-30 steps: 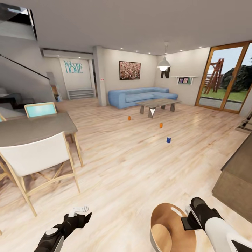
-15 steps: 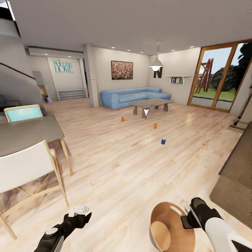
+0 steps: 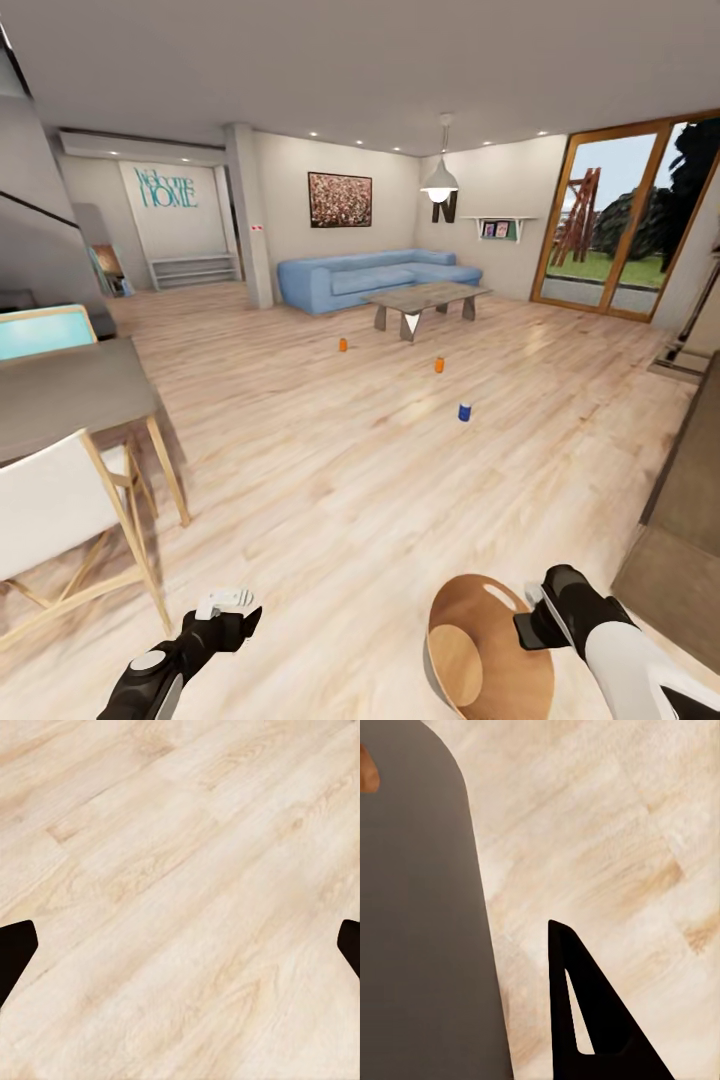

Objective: Put the three can of soda from the living room inside the tash can in the kitchen.

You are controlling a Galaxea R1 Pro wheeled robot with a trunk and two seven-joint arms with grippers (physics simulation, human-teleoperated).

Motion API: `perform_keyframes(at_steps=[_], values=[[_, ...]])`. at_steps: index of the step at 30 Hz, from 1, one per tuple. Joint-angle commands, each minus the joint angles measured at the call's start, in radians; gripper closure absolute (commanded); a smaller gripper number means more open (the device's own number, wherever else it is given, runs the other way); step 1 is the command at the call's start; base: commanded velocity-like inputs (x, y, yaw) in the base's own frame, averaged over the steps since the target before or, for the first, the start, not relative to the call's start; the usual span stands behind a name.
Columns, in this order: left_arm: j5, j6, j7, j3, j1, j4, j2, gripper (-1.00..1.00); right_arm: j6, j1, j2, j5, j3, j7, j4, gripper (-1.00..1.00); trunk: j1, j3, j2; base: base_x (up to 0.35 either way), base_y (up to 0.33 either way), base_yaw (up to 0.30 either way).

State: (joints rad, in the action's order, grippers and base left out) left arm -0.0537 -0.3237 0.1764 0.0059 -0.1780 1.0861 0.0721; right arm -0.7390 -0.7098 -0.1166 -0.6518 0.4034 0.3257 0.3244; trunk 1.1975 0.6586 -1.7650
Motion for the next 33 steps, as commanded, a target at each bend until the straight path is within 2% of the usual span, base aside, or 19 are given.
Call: perform_keyframes(at_steps=[1,17,30,33], values=[[0.000,0.000,0.000,0.000,0.000,0.000,0.000,-1.00,-0.001,0.000,0.000,0.015,0.003,0.000,0.000,1.00,0.000,0.000,0.000,0.326,0.000,-0.003],[0.001,-0.001,0.004,0.000,0.000,0.000,0.000,-1.00,0.005,0.000,0.005,0.015,0.004,0.000,0.001,1.00,0.000,0.000,0.000,0.326,0.000,-0.039],[0.001,-0.001,0.005,0.000,0.000,0.000,0.000,-1.00,0.007,0.000,-0.002,0.013,0.006,0.001,0.001,1.00,0.000,0.000,0.000,0.326,0.000,-0.004],[0.001,-0.001,0.005,0.000,0.000,0.000,0.000,-1.00,0.006,0.000,-0.015,0.014,0.006,0.001,-0.002,1.00,0.000,0.000,0.000,0.326,0.000,0.000]])
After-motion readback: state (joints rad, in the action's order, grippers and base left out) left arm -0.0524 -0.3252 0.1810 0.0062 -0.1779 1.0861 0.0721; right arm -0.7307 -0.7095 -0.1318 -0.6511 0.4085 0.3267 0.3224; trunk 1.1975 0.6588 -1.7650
